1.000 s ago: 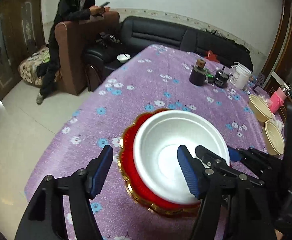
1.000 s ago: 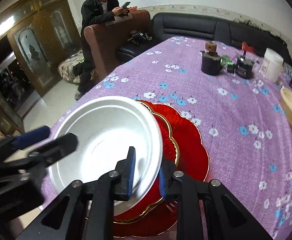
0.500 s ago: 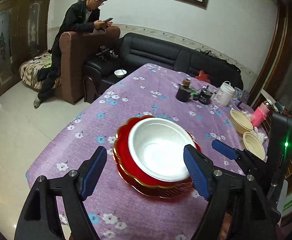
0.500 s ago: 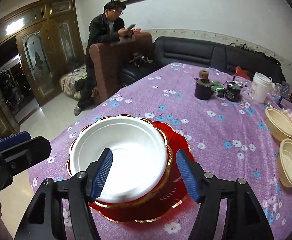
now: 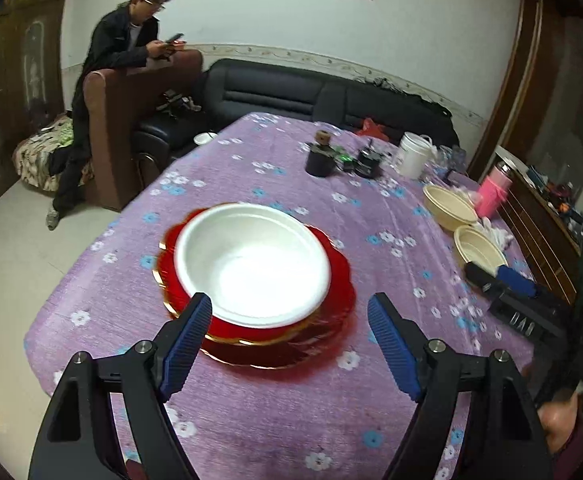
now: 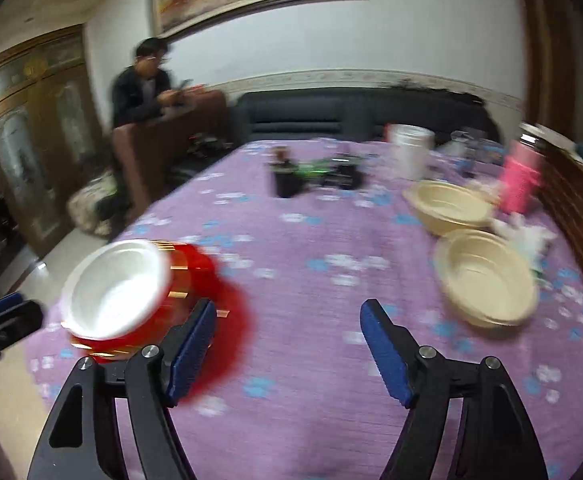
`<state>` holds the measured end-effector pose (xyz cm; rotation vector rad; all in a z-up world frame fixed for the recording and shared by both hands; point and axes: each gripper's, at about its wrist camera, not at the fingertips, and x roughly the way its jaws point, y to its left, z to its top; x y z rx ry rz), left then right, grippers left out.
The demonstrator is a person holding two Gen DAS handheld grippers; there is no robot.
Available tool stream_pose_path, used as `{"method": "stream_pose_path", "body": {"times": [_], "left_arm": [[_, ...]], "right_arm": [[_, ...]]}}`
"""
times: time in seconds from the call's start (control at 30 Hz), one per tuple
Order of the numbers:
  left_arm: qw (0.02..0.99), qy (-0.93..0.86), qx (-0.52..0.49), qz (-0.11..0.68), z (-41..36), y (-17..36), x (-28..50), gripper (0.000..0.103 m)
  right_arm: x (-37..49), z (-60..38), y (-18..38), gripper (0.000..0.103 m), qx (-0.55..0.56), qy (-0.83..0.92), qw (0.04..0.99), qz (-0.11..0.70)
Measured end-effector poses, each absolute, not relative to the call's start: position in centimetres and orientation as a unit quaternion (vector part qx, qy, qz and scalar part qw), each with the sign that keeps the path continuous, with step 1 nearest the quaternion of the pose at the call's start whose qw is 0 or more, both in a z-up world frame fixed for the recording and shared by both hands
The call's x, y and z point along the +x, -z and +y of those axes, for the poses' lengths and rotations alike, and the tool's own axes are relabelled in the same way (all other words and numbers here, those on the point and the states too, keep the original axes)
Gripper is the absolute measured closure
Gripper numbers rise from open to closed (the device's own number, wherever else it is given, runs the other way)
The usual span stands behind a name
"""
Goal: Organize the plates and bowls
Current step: 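Open the right gripper and withdraw from the white bowl, then reach the right gripper to the cream plastic bowl rim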
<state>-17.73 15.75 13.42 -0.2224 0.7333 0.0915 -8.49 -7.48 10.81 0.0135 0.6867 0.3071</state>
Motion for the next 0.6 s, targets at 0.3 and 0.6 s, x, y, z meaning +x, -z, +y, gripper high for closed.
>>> {"method": "stream_pose_path", "body": {"times": [0.3,0.6], "left_arm": [[0.922,-0.014,-0.087,0.376,13.0,-12.2,-17.0,0.023],[0.918,-0.012,-0.081,0.388,11.9,-11.7,-16.8,0.023]], "right_arm": [[-4.9,-21.2,-8.0,0.024,0.117,-0.018,0.918,0.379],[0.6,-25.6,-5.7,0.025,0.175,0.035,0.895,0.409]]}}
